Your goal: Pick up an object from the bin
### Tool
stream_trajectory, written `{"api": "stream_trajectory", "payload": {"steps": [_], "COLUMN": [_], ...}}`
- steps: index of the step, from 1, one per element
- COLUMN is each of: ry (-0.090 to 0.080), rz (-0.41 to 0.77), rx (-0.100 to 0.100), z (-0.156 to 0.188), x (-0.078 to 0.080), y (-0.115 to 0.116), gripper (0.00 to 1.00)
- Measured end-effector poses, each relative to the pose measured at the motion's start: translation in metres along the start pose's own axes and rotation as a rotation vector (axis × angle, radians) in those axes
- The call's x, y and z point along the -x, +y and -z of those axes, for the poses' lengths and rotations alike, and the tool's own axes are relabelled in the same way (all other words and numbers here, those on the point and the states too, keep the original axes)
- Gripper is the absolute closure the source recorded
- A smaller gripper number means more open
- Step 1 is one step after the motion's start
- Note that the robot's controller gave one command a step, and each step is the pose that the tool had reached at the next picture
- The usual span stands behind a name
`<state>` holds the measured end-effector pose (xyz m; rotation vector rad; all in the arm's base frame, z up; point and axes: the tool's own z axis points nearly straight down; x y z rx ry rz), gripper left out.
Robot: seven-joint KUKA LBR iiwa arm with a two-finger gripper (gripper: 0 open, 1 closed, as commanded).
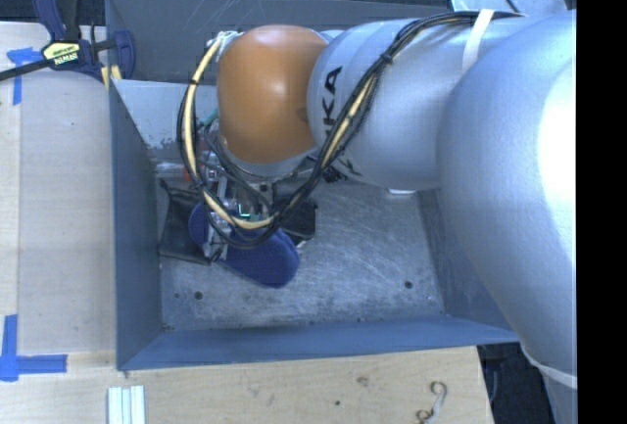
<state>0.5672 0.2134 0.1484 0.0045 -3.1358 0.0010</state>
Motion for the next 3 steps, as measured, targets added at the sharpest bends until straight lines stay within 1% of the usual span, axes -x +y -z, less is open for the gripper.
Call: {"api": "stream_trajectory", "payload": {"steps": [1, 2, 3], "ry": [0.009, -0.003, -0.017], "rz": [-0.018, -0.018, 0.001], "rx": [0.007, 0.008, 0.004], "z": [-0.081, -0.073, 0.073], "x": [0.03, 0.034, 0.036], "y": [-0.026, -0.026, -0.04], "gripper": [0.0, 1.0, 1.0]}}
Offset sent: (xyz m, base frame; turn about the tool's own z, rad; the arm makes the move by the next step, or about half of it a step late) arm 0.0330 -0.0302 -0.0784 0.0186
